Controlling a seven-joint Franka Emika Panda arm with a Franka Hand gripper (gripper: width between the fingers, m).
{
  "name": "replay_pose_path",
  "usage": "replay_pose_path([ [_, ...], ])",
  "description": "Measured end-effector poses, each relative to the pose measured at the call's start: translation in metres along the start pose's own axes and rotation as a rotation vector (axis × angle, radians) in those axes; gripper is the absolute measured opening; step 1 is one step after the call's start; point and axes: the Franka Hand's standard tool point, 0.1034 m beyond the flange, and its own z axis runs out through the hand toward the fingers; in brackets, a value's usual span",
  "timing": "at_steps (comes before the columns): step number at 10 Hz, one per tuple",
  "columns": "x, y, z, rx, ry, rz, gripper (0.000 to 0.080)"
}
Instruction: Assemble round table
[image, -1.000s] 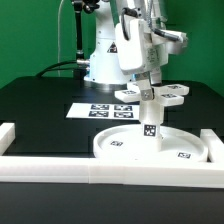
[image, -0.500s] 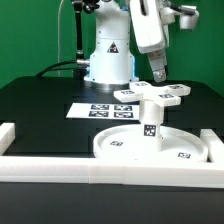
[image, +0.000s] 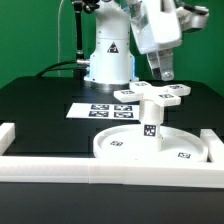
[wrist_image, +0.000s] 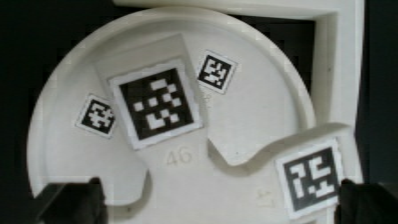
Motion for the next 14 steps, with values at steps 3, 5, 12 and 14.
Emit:
replay_pose_path([
  [3,-0.0069,-0.0029,-0.0008,-0.034,-0.01,-0.32,0.0649],
  [5,-0.0067,-0.0027,-0.0005,-0.034,-0.012,-0.457,0.0649],
  [12,-0.0075,-0.0025,-0.0019,-0.085,-0.09,-1.28,0.0649],
  [14,-0.0059,-0.0024,-0.0012,-0.081,-0.088,-1.379,0.0649],
])
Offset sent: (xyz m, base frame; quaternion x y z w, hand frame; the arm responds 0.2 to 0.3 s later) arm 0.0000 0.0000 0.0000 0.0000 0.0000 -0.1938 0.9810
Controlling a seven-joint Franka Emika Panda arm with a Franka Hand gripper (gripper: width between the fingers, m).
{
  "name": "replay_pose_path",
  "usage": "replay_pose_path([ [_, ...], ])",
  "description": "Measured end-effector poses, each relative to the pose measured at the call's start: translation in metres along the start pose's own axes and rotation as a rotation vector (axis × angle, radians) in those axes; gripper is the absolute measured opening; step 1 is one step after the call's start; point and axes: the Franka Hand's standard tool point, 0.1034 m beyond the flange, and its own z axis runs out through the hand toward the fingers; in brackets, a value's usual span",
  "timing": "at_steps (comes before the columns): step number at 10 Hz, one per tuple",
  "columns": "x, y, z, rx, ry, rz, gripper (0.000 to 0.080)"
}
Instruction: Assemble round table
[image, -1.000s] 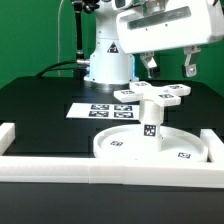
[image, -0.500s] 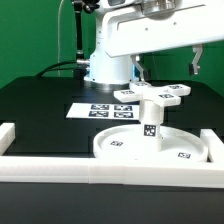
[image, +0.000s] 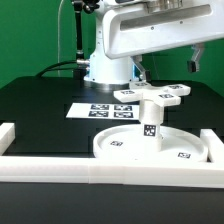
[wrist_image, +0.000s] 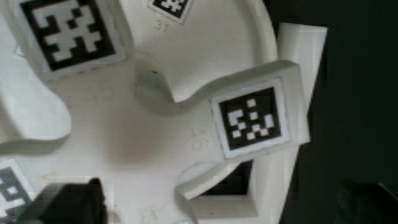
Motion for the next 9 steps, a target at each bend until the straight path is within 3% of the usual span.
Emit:
replay_pose_path([
  [2,0.0,0.001,0.0,0.0,0.0,-0.149,0.0649],
  [4,-0.002,0.013,0.001,-0.018,-0.014,-0.592,0.0649],
  [7,0.001,0.019,0.001,-0.066,-0.057,-0.896,0.0649],
  [9,0.001,0.022,0.001,-0.068,-0.066,-1.006,0.0649],
])
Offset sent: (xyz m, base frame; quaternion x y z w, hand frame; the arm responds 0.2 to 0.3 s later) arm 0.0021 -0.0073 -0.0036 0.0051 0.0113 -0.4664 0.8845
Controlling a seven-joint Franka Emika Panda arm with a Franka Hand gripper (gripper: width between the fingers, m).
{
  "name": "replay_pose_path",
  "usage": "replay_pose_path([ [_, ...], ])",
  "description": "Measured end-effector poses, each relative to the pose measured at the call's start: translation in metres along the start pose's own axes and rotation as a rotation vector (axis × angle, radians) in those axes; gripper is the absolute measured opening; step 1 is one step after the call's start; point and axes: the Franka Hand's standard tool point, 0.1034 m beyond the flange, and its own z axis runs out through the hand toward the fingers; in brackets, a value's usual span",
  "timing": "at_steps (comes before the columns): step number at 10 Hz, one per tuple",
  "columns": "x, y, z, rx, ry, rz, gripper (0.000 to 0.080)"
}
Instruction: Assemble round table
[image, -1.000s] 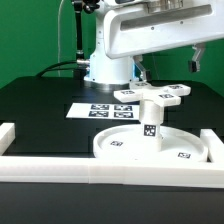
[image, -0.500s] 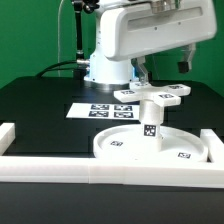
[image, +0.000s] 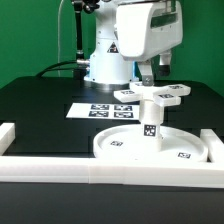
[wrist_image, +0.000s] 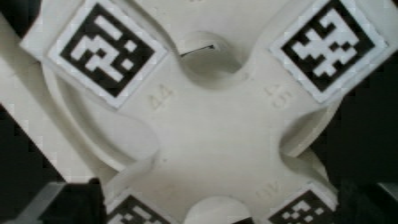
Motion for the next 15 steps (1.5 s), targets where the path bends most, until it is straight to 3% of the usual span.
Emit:
replay_pose_path([
  [12,-0.009,-0.005,0.024,0.034,-0.028,0.007,0.0649],
  [14,-0.01,-0.005,0.024,0.034,-0.028,0.008,0.0601],
  [15,-0.011,-0.005,0.024,0.033,-0.028,0.009,0.044],
])
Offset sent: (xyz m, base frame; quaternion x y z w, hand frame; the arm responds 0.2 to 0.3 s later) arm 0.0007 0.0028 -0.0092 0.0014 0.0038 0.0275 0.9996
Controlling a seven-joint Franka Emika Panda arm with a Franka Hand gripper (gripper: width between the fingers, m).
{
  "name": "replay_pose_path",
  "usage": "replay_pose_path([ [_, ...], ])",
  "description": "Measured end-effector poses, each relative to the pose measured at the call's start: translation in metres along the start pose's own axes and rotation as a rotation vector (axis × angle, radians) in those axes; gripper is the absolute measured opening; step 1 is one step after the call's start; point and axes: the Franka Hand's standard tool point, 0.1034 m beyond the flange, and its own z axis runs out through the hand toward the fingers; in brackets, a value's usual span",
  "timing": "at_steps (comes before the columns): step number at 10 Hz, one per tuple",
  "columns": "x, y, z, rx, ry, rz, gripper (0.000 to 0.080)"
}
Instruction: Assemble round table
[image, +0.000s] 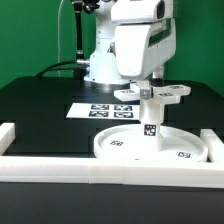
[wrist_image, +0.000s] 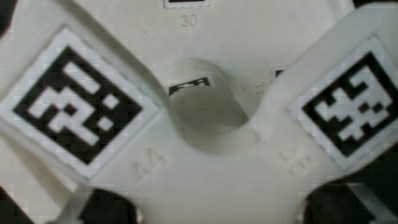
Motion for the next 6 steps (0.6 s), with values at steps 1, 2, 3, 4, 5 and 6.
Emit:
replay_pose_path([
  [1,0.0,0.0,0.0,0.0,0.0,0.0,0.044],
  [2,-0.0001,0.0001,0.0,0.0,0.0,0.001,0.0442],
  [3,-0.0001,0.0001,0.0,0.0,0.0,0.001,0.0442],
  [4,-0.0001,0.0001,0.0,0.0,0.0,0.008,0.0442],
  [5,-0.0001,0.0001,0.0,0.0,0.0,0.032,0.0442],
  [6,-0.0001,0.0,0.0,0.0,0.001,0.07,0.0442],
])
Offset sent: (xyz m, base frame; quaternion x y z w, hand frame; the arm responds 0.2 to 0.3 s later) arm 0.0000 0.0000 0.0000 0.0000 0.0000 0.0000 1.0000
